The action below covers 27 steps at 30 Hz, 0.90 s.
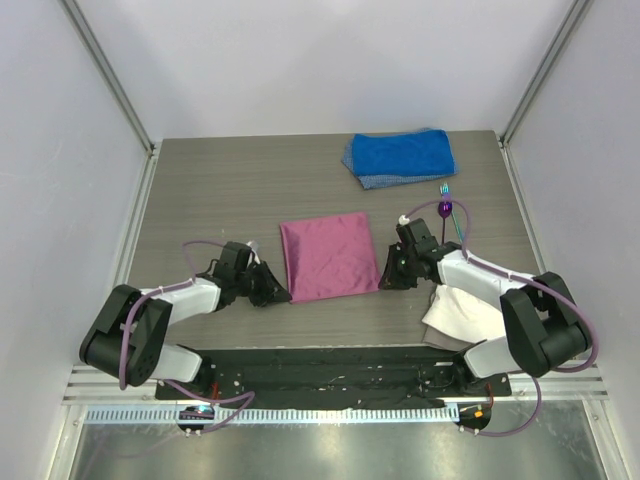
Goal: Fold the napkin into a case and place the utensils inside
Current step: Smooth out the square-folded napkin at the center of the board, then fold the square-folded napkin at the center of the board.
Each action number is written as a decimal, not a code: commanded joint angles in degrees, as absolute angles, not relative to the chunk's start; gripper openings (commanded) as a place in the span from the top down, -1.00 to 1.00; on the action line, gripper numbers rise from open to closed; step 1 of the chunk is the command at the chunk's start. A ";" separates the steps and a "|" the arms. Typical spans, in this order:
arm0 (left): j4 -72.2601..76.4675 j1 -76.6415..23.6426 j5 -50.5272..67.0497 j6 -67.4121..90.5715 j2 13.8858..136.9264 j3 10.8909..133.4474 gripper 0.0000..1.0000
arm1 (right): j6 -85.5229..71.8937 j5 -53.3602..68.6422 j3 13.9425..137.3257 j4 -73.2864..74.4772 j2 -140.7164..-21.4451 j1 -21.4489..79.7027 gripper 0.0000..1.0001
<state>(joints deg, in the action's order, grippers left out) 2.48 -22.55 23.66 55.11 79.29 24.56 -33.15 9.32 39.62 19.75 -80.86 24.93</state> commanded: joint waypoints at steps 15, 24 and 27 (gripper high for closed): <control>-0.26 -22.94 22.15 54.14 78.57 22.59 0.73 | -35.16 14.41 43.94 16.97 -79.54 24.79 0.98; -0.18 -22.94 21.89 54.40 78.13 22.68 0.71 | -35.33 23.27 53.24 9.24 -90.16 24.87 0.98; -0.18 -22.94 21.97 54.49 78.31 22.68 0.71 | -36.21 27.23 58.77 6.60 -96.93 25.40 0.98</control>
<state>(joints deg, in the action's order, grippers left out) 2.72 -22.65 23.66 55.16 78.43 23.81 -34.87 20.51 51.27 13.08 -91.11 24.91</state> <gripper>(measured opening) 0.142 0.031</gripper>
